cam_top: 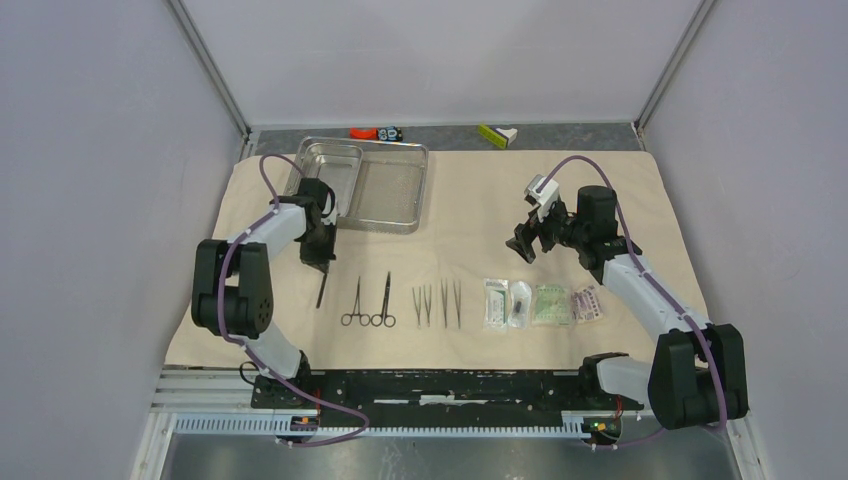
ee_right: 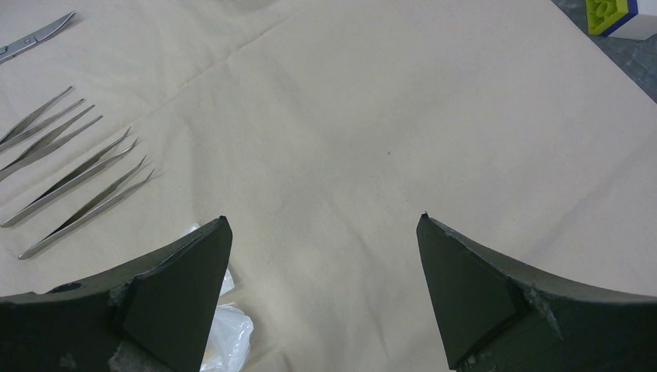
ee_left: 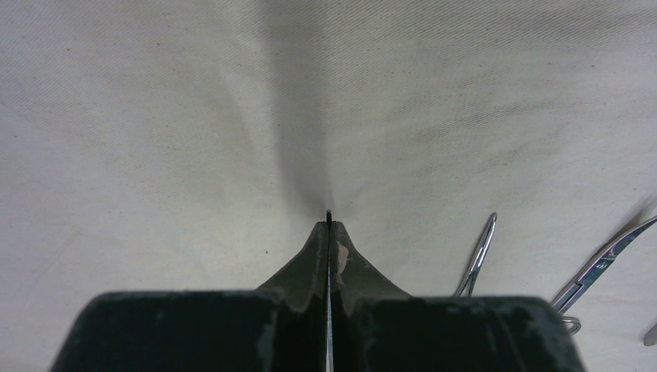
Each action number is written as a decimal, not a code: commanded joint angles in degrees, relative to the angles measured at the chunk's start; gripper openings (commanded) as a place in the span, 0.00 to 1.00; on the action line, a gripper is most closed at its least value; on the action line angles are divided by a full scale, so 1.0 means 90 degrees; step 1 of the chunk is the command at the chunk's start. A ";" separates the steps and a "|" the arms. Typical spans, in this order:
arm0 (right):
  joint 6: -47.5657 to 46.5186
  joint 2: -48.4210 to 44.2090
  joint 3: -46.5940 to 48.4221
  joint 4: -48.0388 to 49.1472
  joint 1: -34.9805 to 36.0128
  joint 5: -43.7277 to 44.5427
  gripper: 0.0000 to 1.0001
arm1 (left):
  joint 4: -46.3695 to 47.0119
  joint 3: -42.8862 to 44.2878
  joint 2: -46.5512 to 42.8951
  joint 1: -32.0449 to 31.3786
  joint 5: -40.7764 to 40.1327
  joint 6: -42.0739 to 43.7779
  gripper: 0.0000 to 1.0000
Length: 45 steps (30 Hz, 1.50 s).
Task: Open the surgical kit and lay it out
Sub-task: Place the medical item in the surgical kit.
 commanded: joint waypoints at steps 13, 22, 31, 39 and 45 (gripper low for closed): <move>-0.0085 0.0003 0.0067 0.0067 0.0015 -0.0023 0.97 | -0.0403 0.0364 0.0403 0.0002 -0.0012 0.0269 0.06; -0.0095 -0.0035 0.0057 0.0056 0.0020 -0.0066 0.97 | -0.0521 0.0442 0.0520 0.0004 -0.0036 0.0214 0.08; -0.0105 -0.0074 0.0053 0.0051 0.0017 -0.0093 0.97 | -0.0571 0.0465 0.0558 0.0002 -0.0051 0.0201 0.09; -0.0105 -0.0075 0.0057 0.0041 0.0013 -0.0093 0.97 | -0.0571 0.0478 0.0594 0.0002 -0.0055 0.0230 0.09; -0.0114 -0.0080 0.0047 0.0036 0.0008 -0.0101 0.97 | -0.0563 0.0500 0.0661 0.0005 -0.0033 0.0218 0.09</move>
